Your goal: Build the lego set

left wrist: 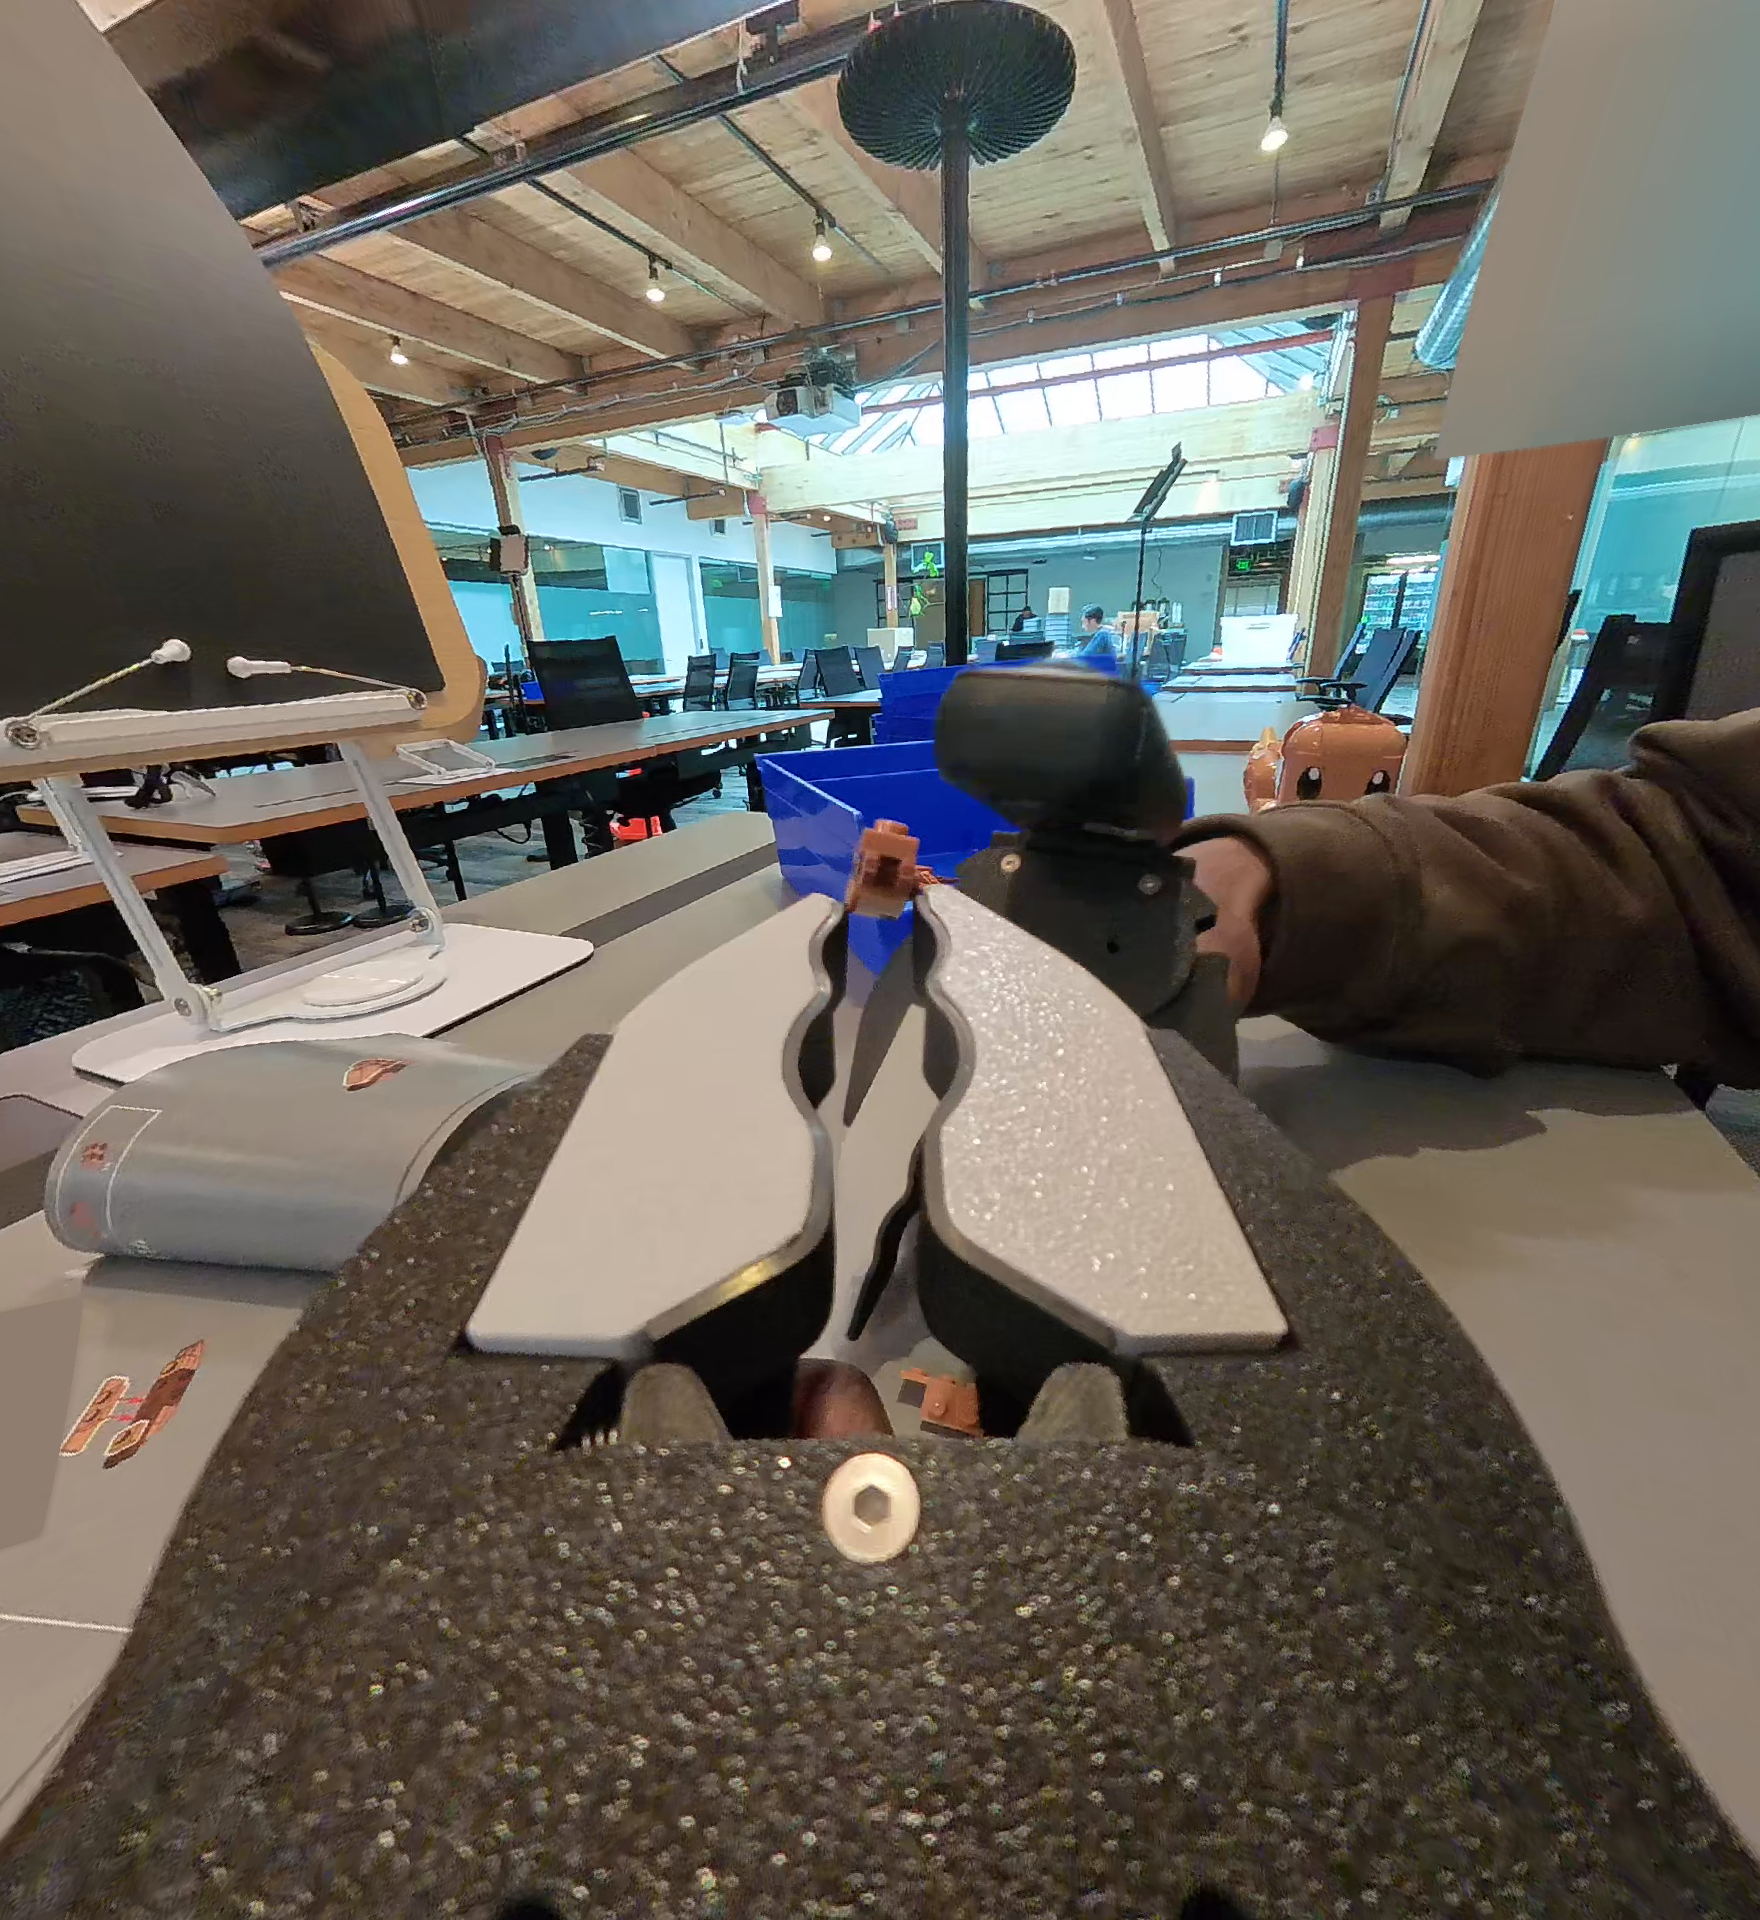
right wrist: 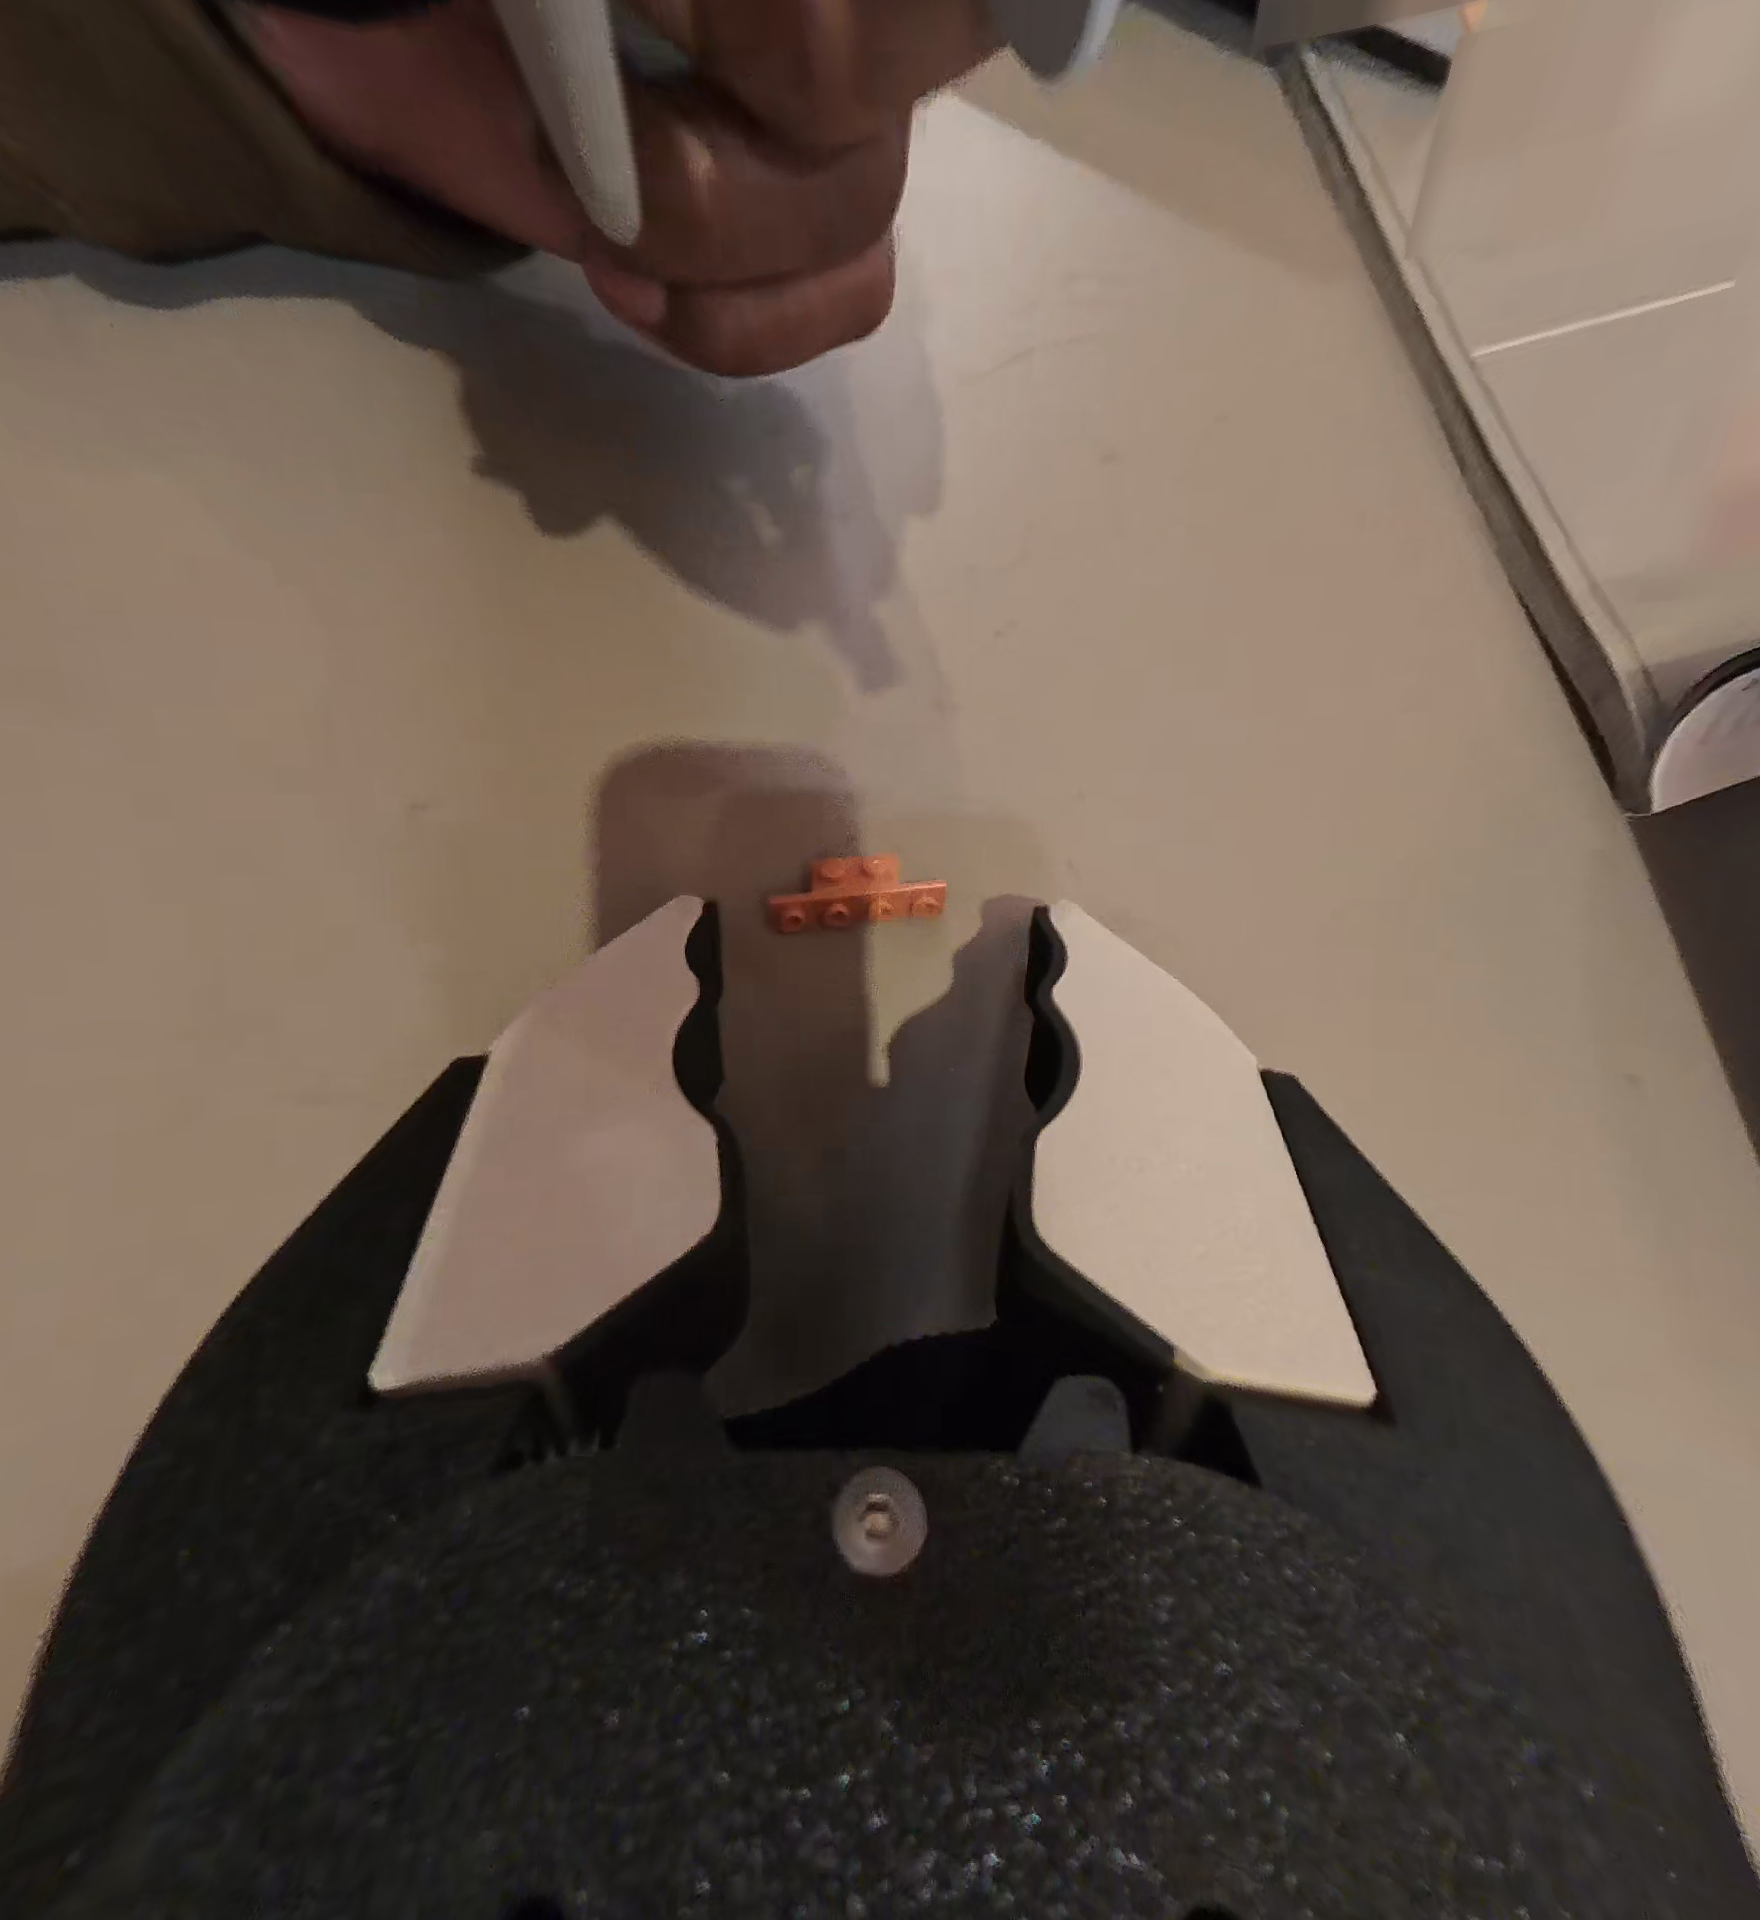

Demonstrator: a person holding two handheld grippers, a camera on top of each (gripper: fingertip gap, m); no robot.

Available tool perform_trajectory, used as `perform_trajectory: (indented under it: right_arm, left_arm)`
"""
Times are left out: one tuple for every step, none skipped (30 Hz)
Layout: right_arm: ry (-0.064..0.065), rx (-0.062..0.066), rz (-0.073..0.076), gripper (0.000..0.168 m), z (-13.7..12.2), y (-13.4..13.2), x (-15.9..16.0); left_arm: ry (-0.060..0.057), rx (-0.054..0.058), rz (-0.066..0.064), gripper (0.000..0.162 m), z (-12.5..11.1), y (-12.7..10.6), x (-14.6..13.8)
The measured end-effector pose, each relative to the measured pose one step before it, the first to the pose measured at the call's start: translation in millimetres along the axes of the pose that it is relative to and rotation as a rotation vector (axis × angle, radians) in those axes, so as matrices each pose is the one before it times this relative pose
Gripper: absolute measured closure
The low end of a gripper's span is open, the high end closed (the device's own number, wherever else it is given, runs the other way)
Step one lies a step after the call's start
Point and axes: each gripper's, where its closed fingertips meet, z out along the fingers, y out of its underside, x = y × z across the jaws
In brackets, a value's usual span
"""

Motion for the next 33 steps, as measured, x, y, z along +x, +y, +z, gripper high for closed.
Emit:
perform_trajectory:
  right_arm:
    - [-0.0132, 0.0039, 0.011, 0.113, 1.63, -0.64, -0.53]
    - [-0.0121, 0.0018, 0.0099, 0.116, 1.32, -0.38, -0.32]
    - [-0.0114, 0.0033, 0.0079, 0.12, 1.12, -0.61, -0.67]
    - [-0.0102, 0.0036, 0.0085, 0.125, 1.0, -0.81, -0.65]
    - [0.0016, 0.0066, 0.0013, 0.132, 0.48, -0.72, 0.61]
    - [-0.0053, 0.0037, -0.0016, 0.135, -0.1, 0.07, -0.31]
    - [-0.0051, 0.0016, -0.0025, 0.135, -0.63, 0.6, -0.2]
    - [-0.0036, 0.0017, -0.0089, 0.135, -1.02, 1.15, -0.49]
    - [-0.0024, 0.004, -0.0111, 0.135, -1.45, 1.48, -0.47]
    - [0.001, 0.0066, -0.0102, 0.135, -1.83, 1.57, -0.01]
    - [0.009, 0.0095, -0.0132, 0.135, -2.68, 1.79, 0.92]
    - [0.0096, 0.0152, -0.0139, 0.135, -4.41, 0.99, 0.87]
    - [0.0041, 0.0237, -0.0169, 0.135, -6.62, -0.48, -0.01]
    - [0.0023, 0.0353, -0.0211, 0.135, -9.21, -2.45, -0.43]
    - [-0.0001, 0.047, -0.0229, 0.136, -11.17, -4.66, -0.83]
    - [-0.0011, 0.0589, -0.0212, 0.136, -12.7, -7.19, -0.88]
    - [0.0, 0.0663, -0.0176, 0.136, -13.4, -9.18, -0.64]
    - [-0.0049, 0.0645, -0.0136, 0.136, -12.97, -10.4, -1.24]
    - [-0.011, 0.0639, -0.0136, 0.136, -11.92, -11.51, -2.25]
    - [-0.0105, 0.0633, -0.0156, 0.136, -9.91, -12.49, -2.51]
    - [-0.0145, 0.0622, -0.0116, 0.136, -7.14, -13.13, -3.11]
    - [-0.0236, 0.0542, -0.0047, 0.136, -3.72, -12.32, -4.12]
    - [-0.0289, 0.0424, -0.0011, 0.136, -0.4, -10.64, -4.78]
    - [-0.032, 0.0291, -0.0035, 0.136, 2.47, -8.39, -5.11]
    - [-0.0326, 0.0189, -0.0055, 0.136, 4.47, -6.37, -5.3]
    - [-0.0283, 0.0072, -0.0073, 0.136, 5.63, -4.4, -4.35]
    - [-0.023, -0.0021, -0.0075, 0.136, 5.71, -2.51, -3.11]
    - [-0.0215, -0.0059, -0.0039, 0.136, 4.87, -1.44, -2.64]
    - [-0.0179, -0.006, 0.0013, 0.136, 3.61, -0.61, -1.9]
    - [-0.0122, -0.0085, 0.0056, 0.136, 2.42, 0.72, -0.85]
    - [-0.0121, -0.0068, 0.0085, 0.136, 1.73, 1.72, -0.81]
    - [-0.0113, -0.0023, 0.0107, 0.136, 1.07, 1.63, -0.94]
    - [-0.015, 0.0044, 0.0127, 0.136, 0.79, 1.0, -1.64]
  left_arm:
    - [0.0055, 0.0019, -0.0033, 0.15, -0.31, -0.13, 0.65]
    - [0.0079, 0.0009, -0.0055, 0.15, 0.02, 0.2, 0.86]
    - [0.0097, 0.0001, -0.0047, 0.15, 0.09, 0.33, 1.19]
    - [0.0079, -0.0022, -0.0022, 0.15, 0.31, 0.8, 1.08]
    - [0.0048, -0.0038, 0.0007, 0.151, 0.33, 1.03, 0.89]
    - [0.005, -0.0043, 0.001, 0.15, 0.23, 1.08, 0.67]
    - [0.0048, -0.003, -0.0012, 0.151, 0.03, 0.95, 0.65]
    - [0.0024, -0.0012, -0.003, 0.151, -0.02, 0.59, 0.11]
    - [0.0018, 0.0004, -0.0039, 0.151, -0.17, 0.24, -0.19]
    - [0.0053, 0.0008, -0.0066, 0.15, -0.12, 0.08, 0.32]
    - [0.0095, 0.0003, -0.0105, 0.15, -0.08, 0.37, 0.72]
    - [0.0139, -0.0015, -0.0142, 0.15, 0.19, 0.67, 1.26]
    - [0.0171, -0.0017, -0.0163, 0.151, 0.24, 0.89, 1.67]
    - [0.0189, -0.0005, -0.0175, 0.151, 0.34, 0.81, 2.03]
    - [0.0261, -0.0015, -0.0225, 0.151, 0.39, 0.91, 2.95]
    - [0.0369, -0.0037, -0.0319, 0.151, 0.82, 1.51, 4.19]
    - [0.0441, -0.0069, -0.0384, 0.151, 1.2, 2.1, 5.24]
    - [0.0438, -0.0083, -0.0342, 0.151, 1.9, 2.62, 5.4]
    - [0.0422, -0.0098, -0.025, 0.151, 2.35, 3.13, 5.7]
    - [0.0446, -0.0132, -0.0209, 0.151, 2.78, 3.84, 6.17]
    - [0.0425, -0.0119, -0.0182, 0.15, 3.07, 2.99, 5.85]
    - [0.042, -0.0007, -0.0144, 0.15, 2.58, 0.61, 5.7]
    - [0.0409, 0.0077, -0.0235, 0.15, 2.47, -0.04, 4.9]
    - [0.0452, 0.0067, -0.0347, 0.15, 2.61, 0.24, 4.85]
    - [0.0406, 0.0085, -0.0308, 0.15, 2.85, -0.07, 4.13]
    - [0.0357, 0.0078, -0.0208, 0.15, 2.79, -0.04, 3.72]
    - [0.0359, 0.0045, -0.0156, 0.151, 2.67, 0.3, 4.08]
    - [0.0355, -0.0016, -0.0159, 0.15, 2.46, 1.02, 4.22]
    - [0.0288, -0.0069, -0.0112, 0.15, 2.24, 1.6, 3.58]
    - [0.0223, -0.0088, -0.0038, 0.15, 1.8, 1.61, 3.17]
    - [0.0227, -0.0093, -0.0012, 0.15, 1.35, 1.6, 3.56]
    - [0.0203, -0.0088, -0.0039, 0.15, 1.4, 1.54, 3.09]
    - [0.0177, -0.0104, -0.0048, 0.15, 1.41, 1.7, 2.58]
